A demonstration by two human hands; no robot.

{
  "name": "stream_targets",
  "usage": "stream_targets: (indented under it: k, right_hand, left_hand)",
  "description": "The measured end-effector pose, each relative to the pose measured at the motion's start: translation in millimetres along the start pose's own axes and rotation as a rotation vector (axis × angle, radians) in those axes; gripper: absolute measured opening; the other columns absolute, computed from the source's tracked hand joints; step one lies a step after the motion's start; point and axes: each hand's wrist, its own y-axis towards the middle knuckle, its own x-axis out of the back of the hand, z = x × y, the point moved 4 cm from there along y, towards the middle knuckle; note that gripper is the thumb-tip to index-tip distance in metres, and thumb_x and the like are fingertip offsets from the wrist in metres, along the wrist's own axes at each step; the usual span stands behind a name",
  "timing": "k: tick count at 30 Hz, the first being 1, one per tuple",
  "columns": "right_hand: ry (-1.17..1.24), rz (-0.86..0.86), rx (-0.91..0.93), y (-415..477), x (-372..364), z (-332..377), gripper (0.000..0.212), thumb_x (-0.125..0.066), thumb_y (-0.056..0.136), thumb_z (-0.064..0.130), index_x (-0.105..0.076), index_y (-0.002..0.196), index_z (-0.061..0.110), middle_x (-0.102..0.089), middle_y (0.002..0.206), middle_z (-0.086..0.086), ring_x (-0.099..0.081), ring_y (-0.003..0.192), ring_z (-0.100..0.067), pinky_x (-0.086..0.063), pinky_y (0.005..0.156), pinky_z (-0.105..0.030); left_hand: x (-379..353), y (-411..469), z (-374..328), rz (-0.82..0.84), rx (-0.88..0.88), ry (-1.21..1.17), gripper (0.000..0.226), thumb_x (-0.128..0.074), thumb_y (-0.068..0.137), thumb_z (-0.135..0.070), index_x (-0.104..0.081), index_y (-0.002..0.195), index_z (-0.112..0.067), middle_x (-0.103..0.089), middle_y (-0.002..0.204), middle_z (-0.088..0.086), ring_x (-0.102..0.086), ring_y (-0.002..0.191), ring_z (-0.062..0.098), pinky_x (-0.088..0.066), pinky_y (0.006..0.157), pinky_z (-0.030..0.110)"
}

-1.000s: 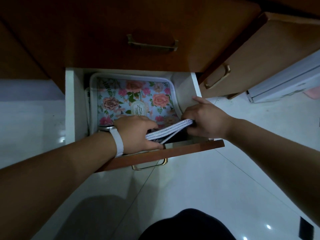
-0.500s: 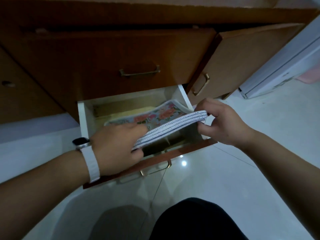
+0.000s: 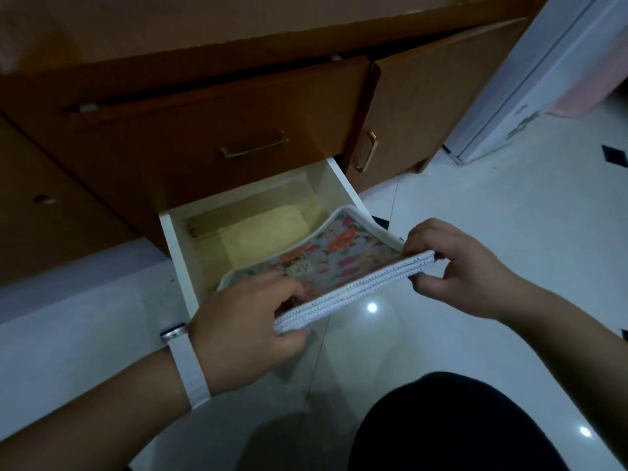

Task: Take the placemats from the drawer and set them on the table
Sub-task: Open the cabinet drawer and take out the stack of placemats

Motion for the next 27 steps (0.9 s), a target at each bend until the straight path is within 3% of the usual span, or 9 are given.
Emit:
stream_targets:
  k: [2,4,7,10,14,16,18,23,27]
  right_hand:
    - [0.071,0.109,-0.116,-11.3,-7.7,-9.3,0.028,-0.064,0.068,0.037,-0.057,0.095,0.037,-0.051,0.107,0.011,-0.056,0.099,-0.013,-0.045,0.075,-0.015]
    - [0.186,0.251,-0.183,-22.0,-16.4,-15.7,0.039,-0.069,0.067,0.038,-0.055,0.104,0.041,-0.044,0.117,0.013,-0.052,0.11,-0.009,-0.045,0.085,-0.012]
    - [0.418,0.409,-0.292,-28.9,-29.3,-21.0,0.053,-0.076,0.071,0.035,-0.052,0.117,0.044,-0.035,0.127,0.02,-0.045,0.125,-0.006,-0.049,0.097,-0.021]
    - [0.706,0.425,-0.424,-26.6,-34.2,-23.3,0.062,-0.079,0.068,0.046,-0.056,0.124,0.038,-0.038,0.135,0.017,-0.047,0.13,-0.017,-0.048,0.103,-0.036]
    - [0.682,0.236,-0.642,-18.6,-43.0,-27.9,0.061,-0.075,0.073,0.057,-0.054,0.123,0.03,-0.048,0.137,0.005,-0.065,0.111,-0.014,-0.057,0.086,-0.029]
    - [0.65,0.048,-0.733,-14.9,-48.9,-31.5,0.048,-0.078,0.081,0.036,-0.051,0.119,0.023,-0.053,0.127,0.001,-0.069,0.098,-0.019,-0.062,0.077,-0.034]
    - [0.685,-0.006,-0.791,-14.6,-59.1,-35.4,0.043,-0.079,0.082,0.022,-0.051,0.114,0.019,-0.06,0.116,-0.007,-0.073,0.089,-0.023,-0.062,0.076,-0.04]
    - [0.746,0.008,-0.812,-15.5,-74.2,-41.6,0.028,-0.076,0.085,0.014,-0.056,0.105,0.015,-0.073,0.104,-0.01,-0.075,0.084,-0.025,-0.06,0.083,-0.047]
    - [0.762,-0.002,-0.806,-15.8,-79.2,-43.2,0.024,-0.074,0.086,0.012,-0.058,0.105,0.013,-0.075,0.101,-0.012,-0.075,0.084,-0.028,-0.06,0.083,-0.048]
  left_hand:
    - [-14.8,-9.8,5.9,0.041,0.012,-0.027,0.041,-0.062,0.07,-0.066,-0.062,0.098,-0.036,-0.056,0.091,-0.02,-0.051,0.081,-0.001,-0.048,0.067,0.022]
    - [-27.4,-19.6,12.1,0.067,0.014,0.003,0.058,-0.057,0.065,-0.08,-0.062,0.104,-0.038,-0.053,0.101,-0.022,-0.049,0.09,-0.003,-0.046,0.075,0.019]
    - [-39.9,-29.8,22.1,0.071,0.034,0.024,0.07,-0.046,0.065,-0.09,-0.062,0.111,-0.038,-0.048,0.108,-0.024,-0.047,0.099,0.001,-0.045,0.081,0.023]
    - [-42.6,-37.6,32.5,-0.013,0.058,-0.046,0.059,-0.046,0.077,-0.081,-0.067,0.105,-0.034,-0.052,0.102,-0.022,-0.048,0.096,-0.001,-0.045,0.08,0.024]
    - [-41.2,-52.3,47.9,-0.208,0.199,-0.004,0.036,-0.052,0.083,-0.064,-0.069,0.083,-0.032,-0.055,0.09,-0.021,-0.051,0.086,0.005,-0.044,0.075,0.029]
    - [-37.6,-58.7,55.6,-0.34,0.378,0.028,0.019,-0.071,0.075,-0.048,-0.063,0.073,-0.03,-0.056,0.081,-0.012,-0.053,0.078,0.015,-0.045,0.071,0.033]
    - [-39.7,-68.1,64.6,-0.418,0.583,-0.033,0.028,-0.086,0.069,-0.033,-0.061,0.078,-0.023,-0.055,0.083,-0.002,-0.054,0.076,0.019,-0.046,0.07,0.035]
    - [-63.0,-84.0,72.0,-0.487,0.965,-0.503,0.051,-0.086,0.069,-0.023,-0.051,0.103,-0.01,-0.062,0.091,0.01,-0.064,0.076,0.028,-0.052,0.07,0.038]
    - [-65.8,-76.8,74.3,-0.481,0.967,-0.812,0.036,-0.083,0.072,-0.017,-0.065,0.097,0.002,-0.075,0.084,0.017,-0.073,0.074,0.033,-0.059,0.068,0.038]
